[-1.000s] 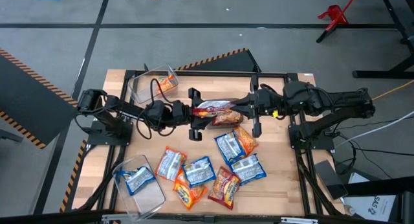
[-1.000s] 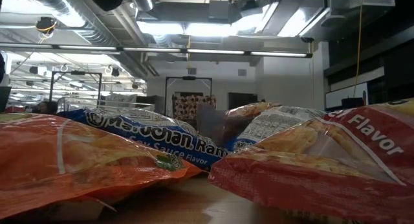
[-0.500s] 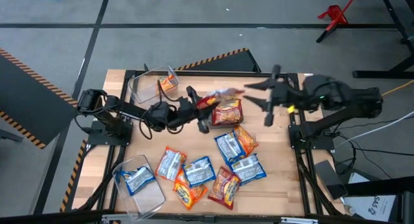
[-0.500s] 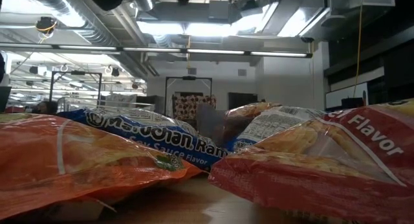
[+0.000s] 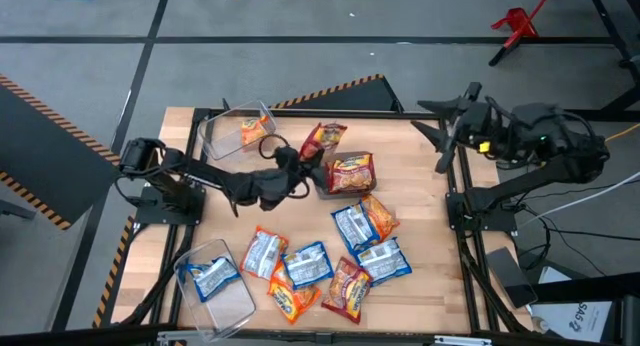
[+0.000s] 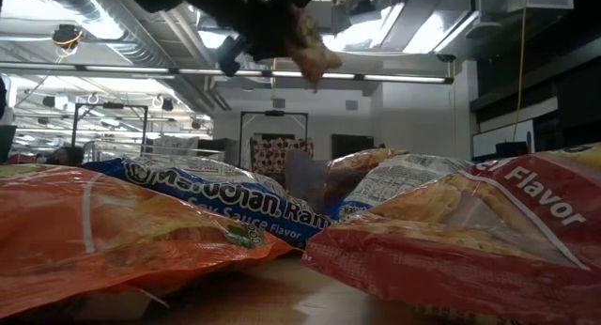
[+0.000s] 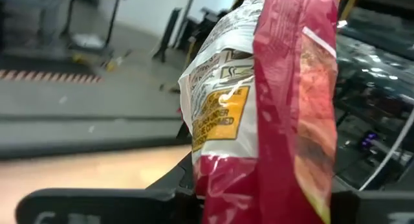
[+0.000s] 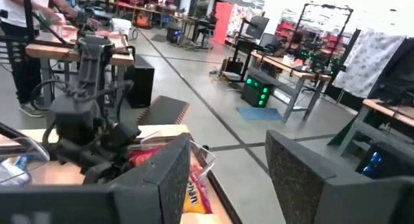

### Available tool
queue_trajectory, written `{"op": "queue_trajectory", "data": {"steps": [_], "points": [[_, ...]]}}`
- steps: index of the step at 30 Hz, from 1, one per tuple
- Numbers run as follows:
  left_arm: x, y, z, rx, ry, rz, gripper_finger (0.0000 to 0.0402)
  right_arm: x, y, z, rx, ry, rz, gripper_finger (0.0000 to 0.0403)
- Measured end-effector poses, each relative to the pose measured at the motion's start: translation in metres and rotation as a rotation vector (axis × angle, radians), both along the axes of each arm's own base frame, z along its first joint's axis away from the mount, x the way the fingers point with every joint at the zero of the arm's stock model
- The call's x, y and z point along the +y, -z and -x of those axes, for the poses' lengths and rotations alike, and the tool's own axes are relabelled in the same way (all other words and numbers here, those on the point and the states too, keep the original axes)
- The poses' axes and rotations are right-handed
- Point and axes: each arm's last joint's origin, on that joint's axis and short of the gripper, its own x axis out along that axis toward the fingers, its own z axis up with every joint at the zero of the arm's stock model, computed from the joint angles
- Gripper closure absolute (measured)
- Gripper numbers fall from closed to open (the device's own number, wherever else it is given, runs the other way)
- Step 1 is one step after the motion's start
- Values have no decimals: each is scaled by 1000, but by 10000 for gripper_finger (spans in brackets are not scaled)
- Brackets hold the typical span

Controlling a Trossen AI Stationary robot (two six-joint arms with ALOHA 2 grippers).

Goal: Sort Maruchan noodles
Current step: Put the red noodle pack into the black bin

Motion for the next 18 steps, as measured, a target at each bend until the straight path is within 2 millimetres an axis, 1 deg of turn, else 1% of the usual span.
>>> {"op": "queue_trajectory", "data": {"steps": [4,9,11,15,18], "points": [[-10,9,4,-6,-61,66,321,0,3,0,22,1,-19,221],[-18,11,5,-57,-74,106,322,0,6,-2,35,3,-41,221],[-19,13,3,-51,-88,108,327,0,6,-2,27,4,-56,221],[-16,12,-13,60,-121,85,344,0,6,-2,31,5,-58,221],[-8,5,-34,110,-91,120,344,0,7,-1,44,5,-59,221]]}}
